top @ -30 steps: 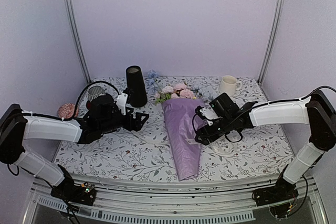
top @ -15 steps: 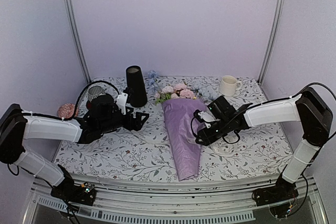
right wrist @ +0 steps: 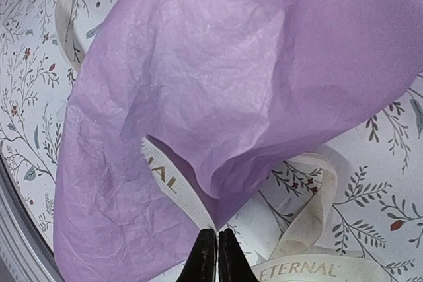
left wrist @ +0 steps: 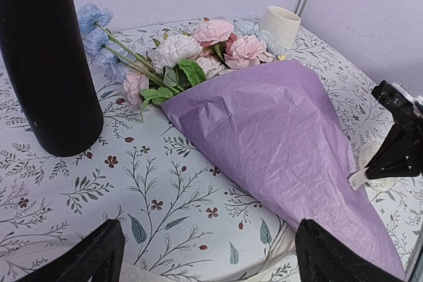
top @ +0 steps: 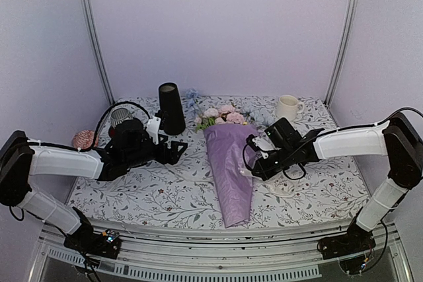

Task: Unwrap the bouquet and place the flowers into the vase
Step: Untie the half-tied ribbon from the folded wrapping paper.

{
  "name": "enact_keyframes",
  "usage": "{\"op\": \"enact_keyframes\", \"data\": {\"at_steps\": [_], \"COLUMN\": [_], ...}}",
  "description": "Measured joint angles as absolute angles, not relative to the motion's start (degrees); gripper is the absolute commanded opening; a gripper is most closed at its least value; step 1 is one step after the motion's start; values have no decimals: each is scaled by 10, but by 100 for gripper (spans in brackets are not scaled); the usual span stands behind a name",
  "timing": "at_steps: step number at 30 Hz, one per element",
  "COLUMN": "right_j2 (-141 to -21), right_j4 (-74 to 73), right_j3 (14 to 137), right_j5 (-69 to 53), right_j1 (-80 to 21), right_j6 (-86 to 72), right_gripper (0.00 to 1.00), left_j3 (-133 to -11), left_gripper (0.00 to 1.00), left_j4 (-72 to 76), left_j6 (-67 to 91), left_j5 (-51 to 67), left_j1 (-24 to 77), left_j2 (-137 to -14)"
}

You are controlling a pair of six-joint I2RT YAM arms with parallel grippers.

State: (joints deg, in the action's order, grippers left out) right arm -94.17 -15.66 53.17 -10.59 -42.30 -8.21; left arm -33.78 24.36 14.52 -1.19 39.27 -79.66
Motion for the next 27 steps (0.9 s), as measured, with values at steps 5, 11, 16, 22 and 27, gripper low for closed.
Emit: {"op": "enact_keyframes", "data": {"at_steps": [5,11,16,22,27], "right_j2": [-915,-884,-851,-764,-726], "right_j4": [-167,-171,-188,-166,-151], "right_j3": [532,535,578,639,659], "right_j5": [-80,-40,-19,-34,-11], "right_j1": [-422,-387,-286,-54,44], "right_j6": [-83,-84,-83,-122,-187], "right_gripper": [3,3,3,3,9], "left_j3": [-338,-339,-362,-372,-376], "left_gripper": [92,94,95,95,95], "left_j4": [244,242,217,199,182], "left_j6": [145,143,135,133,133], "left_j5": [-14,-15,-22,-31,-36], "left_j1": [393,394,394,394,394], "left_j2": [-797,-799,-817,-830,-835]}}
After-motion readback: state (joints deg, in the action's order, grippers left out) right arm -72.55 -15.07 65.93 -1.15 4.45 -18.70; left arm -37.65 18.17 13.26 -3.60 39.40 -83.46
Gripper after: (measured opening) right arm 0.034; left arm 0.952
